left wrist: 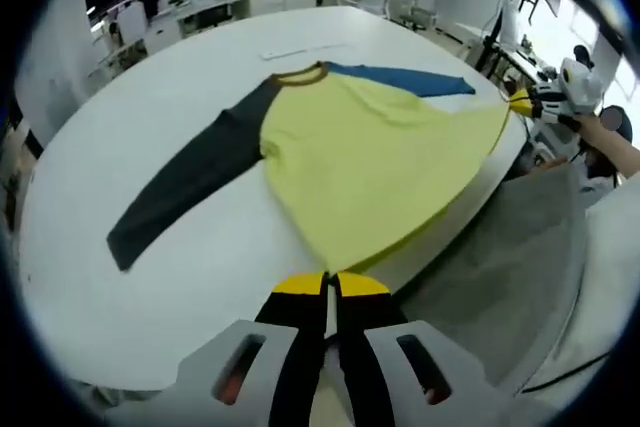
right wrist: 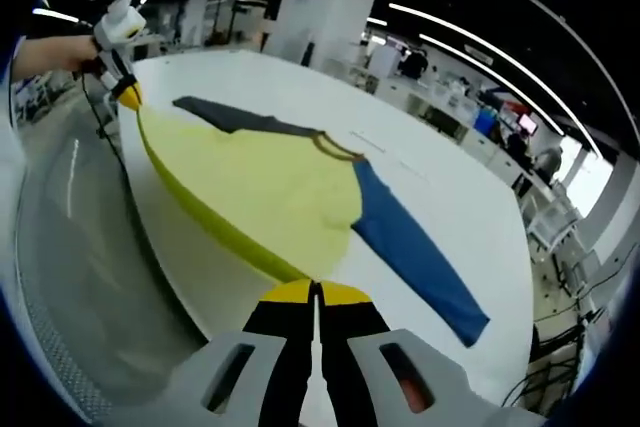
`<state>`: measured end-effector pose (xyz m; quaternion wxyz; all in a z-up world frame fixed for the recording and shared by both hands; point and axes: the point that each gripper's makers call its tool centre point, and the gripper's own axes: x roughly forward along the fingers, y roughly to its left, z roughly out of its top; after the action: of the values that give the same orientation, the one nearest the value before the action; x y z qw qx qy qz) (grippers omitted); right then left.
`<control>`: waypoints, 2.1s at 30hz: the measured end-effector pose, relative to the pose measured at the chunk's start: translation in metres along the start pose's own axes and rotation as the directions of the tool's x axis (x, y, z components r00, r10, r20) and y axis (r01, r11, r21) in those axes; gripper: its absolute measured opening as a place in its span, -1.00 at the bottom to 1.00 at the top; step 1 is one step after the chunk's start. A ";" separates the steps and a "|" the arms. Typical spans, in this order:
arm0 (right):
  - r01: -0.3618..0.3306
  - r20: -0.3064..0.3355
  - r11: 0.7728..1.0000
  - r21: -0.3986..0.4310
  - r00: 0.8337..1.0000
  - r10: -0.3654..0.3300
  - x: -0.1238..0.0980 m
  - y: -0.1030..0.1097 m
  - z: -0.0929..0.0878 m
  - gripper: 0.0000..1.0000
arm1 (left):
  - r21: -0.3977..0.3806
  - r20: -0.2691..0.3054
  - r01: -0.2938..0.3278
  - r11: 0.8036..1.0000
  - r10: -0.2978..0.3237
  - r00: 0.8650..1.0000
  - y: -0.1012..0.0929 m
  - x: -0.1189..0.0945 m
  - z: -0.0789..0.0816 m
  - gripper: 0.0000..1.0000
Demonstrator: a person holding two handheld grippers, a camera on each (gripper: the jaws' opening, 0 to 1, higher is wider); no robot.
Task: Fold the garment on the visible template until the final outline fits inside the template.
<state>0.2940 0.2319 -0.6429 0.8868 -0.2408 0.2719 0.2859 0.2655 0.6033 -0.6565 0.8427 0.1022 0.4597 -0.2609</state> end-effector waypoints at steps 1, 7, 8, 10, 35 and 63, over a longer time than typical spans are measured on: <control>-0.004 -0.002 1.000 0.004 1.000 0.004 0.000 0.001 -0.001 -0.98 | 0.002 -0.005 -0.001 1.000 0.001 1.000 0.000 0.001 -0.001 -1.00; -0.028 -0.025 0.999 0.017 0.999 0.028 0.003 0.012 -0.010 -0.98 | 0.014 -0.033 -0.001 1.000 0.002 0.999 0.002 0.006 -0.009 -1.00; -0.031 -0.027 0.999 0.018 0.999 0.032 0.004 0.013 -0.011 -0.98 | 0.016 -0.038 -0.002 1.000 0.003 0.999 0.002 0.006 -0.010 -1.00; -0.040 -0.037 0.999 0.016 0.998 0.041 0.005 0.016 -0.014 -0.98 | 0.019 -0.046 -0.001 1.000 0.002 0.999 0.002 0.007 -0.012 -1.00; -0.171 -0.194 0.982 -0.079 0.969 0.153 0.018 0.049 -0.058 -0.98 | 0.080 -0.197 0.042 0.996 -0.025 0.980 -0.007 0.035 -0.053 -1.00; -0.294 -0.297 0.947 -0.128 0.923 0.246 0.025 0.076 -0.084 -0.98 | 0.118 -0.302 0.060 0.991 -0.021 0.953 -0.006 0.049 -0.079 -1.00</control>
<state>0.2336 0.2474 -0.7406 0.7681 -0.3131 0.3985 0.3913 0.2273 0.6141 -0.7403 0.7493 0.1841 0.5671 -0.2881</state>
